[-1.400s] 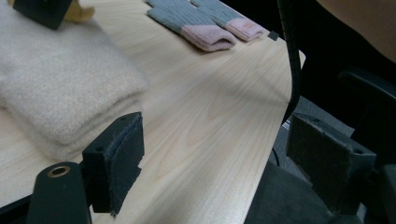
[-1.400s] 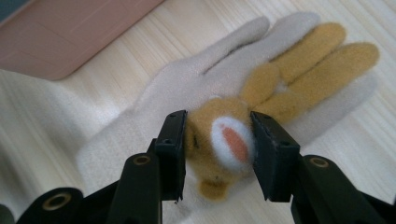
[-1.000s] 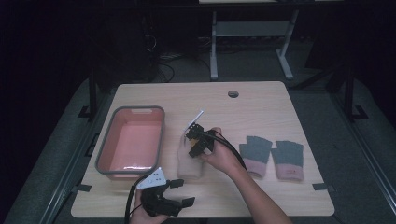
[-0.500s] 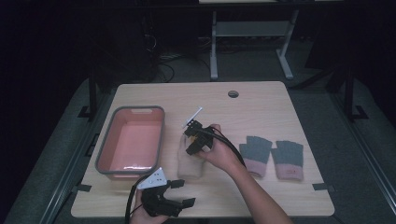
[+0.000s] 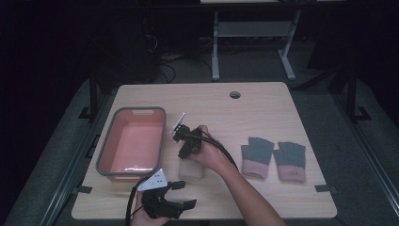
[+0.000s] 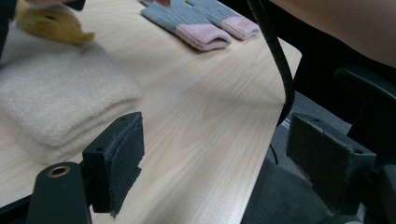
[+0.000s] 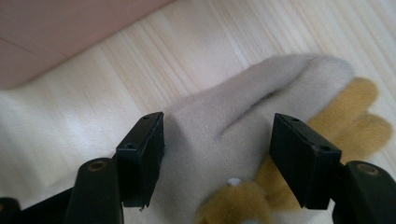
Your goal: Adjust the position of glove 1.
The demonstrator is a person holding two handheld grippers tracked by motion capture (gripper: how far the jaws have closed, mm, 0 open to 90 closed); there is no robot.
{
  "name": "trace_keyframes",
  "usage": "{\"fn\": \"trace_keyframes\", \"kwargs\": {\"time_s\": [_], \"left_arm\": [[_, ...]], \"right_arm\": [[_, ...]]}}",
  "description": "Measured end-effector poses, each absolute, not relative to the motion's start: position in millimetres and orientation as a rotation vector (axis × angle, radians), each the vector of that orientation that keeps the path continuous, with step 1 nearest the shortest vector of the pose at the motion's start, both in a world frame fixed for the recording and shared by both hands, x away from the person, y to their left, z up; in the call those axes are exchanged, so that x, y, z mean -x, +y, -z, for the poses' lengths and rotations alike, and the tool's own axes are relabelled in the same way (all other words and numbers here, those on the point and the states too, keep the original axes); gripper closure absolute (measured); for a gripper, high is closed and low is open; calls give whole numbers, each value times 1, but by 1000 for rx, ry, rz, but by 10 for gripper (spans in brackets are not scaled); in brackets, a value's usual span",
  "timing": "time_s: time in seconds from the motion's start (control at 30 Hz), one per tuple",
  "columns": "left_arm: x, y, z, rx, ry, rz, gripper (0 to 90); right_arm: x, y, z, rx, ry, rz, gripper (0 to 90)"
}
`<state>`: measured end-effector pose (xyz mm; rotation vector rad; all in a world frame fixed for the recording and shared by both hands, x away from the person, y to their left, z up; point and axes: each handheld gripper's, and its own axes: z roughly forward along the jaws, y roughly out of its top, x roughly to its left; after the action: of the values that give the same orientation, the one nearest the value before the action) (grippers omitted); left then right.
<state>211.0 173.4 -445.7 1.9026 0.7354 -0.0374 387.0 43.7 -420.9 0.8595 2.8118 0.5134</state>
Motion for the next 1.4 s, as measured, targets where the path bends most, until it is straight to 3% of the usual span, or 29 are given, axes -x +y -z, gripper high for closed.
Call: {"fn": "trace_keyframes", "kwargs": {"time_s": [0.73, 1.0, 1.4], "left_arm": [[-217, 162, 447, -1882, 742, 82, 200], [-225, 156, 440, -1877, 783, 79, 207], [-256, 145, 437, -1890, 904, 70, 221]], "right_arm": [[-383, -4, 423, -799, 2844, -449, 364], [-372, -30, 405, -939, 2813, -665, 336], [-345, -82, 399, -1247, 2696, -902, 384]]}}
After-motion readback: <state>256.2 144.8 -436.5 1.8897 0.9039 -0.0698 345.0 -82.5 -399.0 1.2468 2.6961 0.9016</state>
